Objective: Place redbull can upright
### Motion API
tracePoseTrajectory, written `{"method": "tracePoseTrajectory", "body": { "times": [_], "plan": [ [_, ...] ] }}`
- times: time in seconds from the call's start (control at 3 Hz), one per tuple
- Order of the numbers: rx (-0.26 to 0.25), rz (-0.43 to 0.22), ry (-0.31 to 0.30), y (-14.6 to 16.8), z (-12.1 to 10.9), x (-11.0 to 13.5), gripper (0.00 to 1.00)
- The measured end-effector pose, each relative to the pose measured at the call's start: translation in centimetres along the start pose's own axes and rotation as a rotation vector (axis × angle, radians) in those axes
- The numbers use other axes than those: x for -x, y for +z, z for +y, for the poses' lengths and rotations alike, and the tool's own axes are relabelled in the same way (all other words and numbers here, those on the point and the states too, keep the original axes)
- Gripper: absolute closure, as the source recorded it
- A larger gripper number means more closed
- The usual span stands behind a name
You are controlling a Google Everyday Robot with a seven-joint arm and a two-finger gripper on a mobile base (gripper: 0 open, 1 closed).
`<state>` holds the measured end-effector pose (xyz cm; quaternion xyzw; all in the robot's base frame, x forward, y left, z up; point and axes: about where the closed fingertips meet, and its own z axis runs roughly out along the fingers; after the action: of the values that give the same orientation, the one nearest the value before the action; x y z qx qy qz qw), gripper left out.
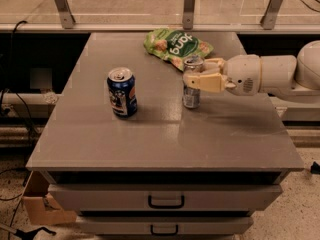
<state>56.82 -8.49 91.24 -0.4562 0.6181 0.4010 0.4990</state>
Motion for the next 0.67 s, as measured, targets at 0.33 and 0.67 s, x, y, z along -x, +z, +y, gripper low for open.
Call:
{"method": "tracePoseTrajectory", "body": {
  "times": [0.33, 0.67],
  "plan": [
    [0.013, -0.012, 0.002, -0.09, 0.39, -0.27, 1.0],
    [0.023, -0.015, 0.004, -0.06, 0.53, -0.36, 1.0]
  ]
}}
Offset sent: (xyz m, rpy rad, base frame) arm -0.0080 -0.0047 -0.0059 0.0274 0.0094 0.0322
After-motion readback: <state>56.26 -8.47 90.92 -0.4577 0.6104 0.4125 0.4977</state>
